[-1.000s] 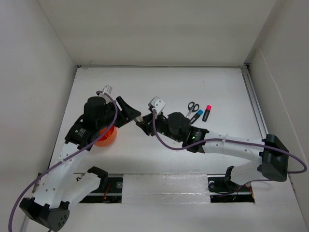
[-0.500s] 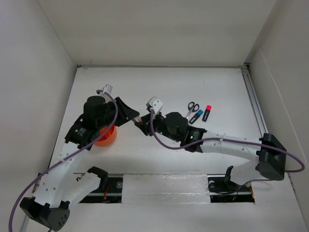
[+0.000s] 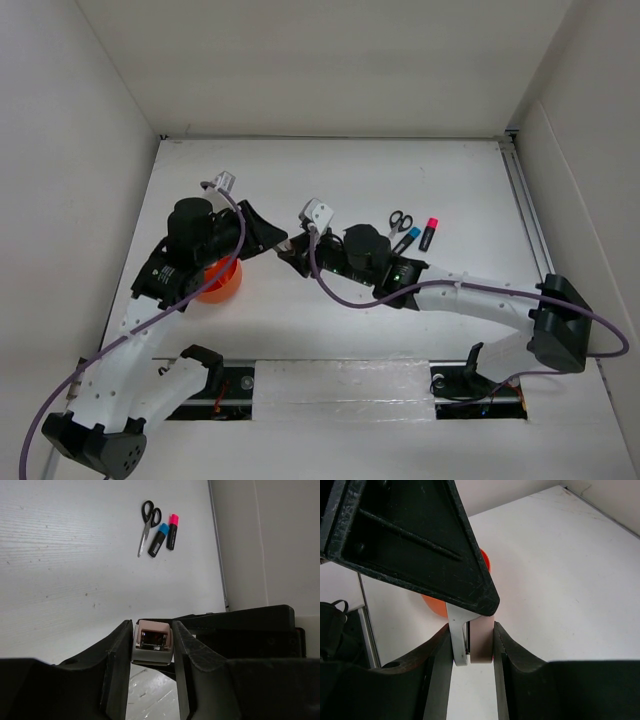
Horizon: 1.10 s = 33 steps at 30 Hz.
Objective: Sort the stationery into containers
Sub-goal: Pick up the stapler from the center of the board.
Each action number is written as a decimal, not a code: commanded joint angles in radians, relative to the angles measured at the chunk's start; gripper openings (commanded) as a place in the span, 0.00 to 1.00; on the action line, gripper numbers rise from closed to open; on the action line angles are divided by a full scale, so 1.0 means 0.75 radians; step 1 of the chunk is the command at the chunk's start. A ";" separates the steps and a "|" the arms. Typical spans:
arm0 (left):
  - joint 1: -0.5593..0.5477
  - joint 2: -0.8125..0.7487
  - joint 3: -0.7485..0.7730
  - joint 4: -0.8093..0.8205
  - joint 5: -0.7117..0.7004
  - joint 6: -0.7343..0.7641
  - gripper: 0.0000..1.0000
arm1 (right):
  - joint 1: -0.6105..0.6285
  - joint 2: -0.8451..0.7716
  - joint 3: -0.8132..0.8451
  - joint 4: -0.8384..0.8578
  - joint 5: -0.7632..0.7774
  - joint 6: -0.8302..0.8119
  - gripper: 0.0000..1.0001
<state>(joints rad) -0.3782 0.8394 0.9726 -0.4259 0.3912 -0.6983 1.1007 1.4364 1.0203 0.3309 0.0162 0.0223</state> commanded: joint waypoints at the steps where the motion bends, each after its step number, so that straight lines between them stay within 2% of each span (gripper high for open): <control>1: -0.036 -0.021 0.033 0.073 0.256 0.025 0.07 | -0.001 -0.021 0.059 0.115 -0.120 -0.038 0.00; 4: -0.036 -0.033 0.033 0.073 0.256 0.037 0.17 | -0.013 -0.036 0.059 0.115 -0.093 -0.050 0.00; 6: -0.036 -0.033 0.033 0.085 0.268 0.037 0.17 | -0.013 -0.036 0.059 0.101 -0.081 -0.062 0.00; 12: -0.036 -0.033 0.033 0.085 0.294 0.049 0.01 | -0.013 -0.048 0.059 0.101 -0.020 -0.062 0.00; 16: -0.036 -0.033 0.033 0.085 0.323 0.074 0.00 | -0.013 -0.048 0.059 0.070 0.056 -0.105 0.00; 22: -0.036 -0.033 0.033 0.112 0.470 0.115 0.00 | -0.026 -0.048 0.071 0.009 0.142 -0.167 0.00; 23: -0.036 -0.033 0.033 0.128 0.485 0.115 0.02 | -0.026 -0.048 0.071 0.009 0.142 -0.181 0.00; 24: -0.036 -0.033 0.033 0.128 0.497 0.141 0.12 | -0.026 -0.048 0.071 -0.005 0.142 -0.193 0.00; 25: -0.036 -0.033 0.033 0.114 0.511 0.142 0.15 | -0.026 -0.062 0.071 -0.006 0.130 -0.193 0.00; 28: -0.036 -0.021 0.033 0.114 0.511 0.174 0.17 | -0.026 -0.076 0.071 -0.006 0.118 -0.208 0.00; 31: -0.036 -0.021 0.033 0.102 0.511 0.188 0.02 | -0.026 -0.089 0.071 -0.018 0.117 -0.220 0.00; 33: -0.036 -0.021 0.033 0.102 0.523 0.207 0.00 | -0.026 -0.089 0.059 -0.018 0.117 -0.234 0.00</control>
<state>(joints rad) -0.3717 0.8402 0.9726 -0.3614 0.5438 -0.5415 1.0973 1.3743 1.0206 0.2687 0.0460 -0.1196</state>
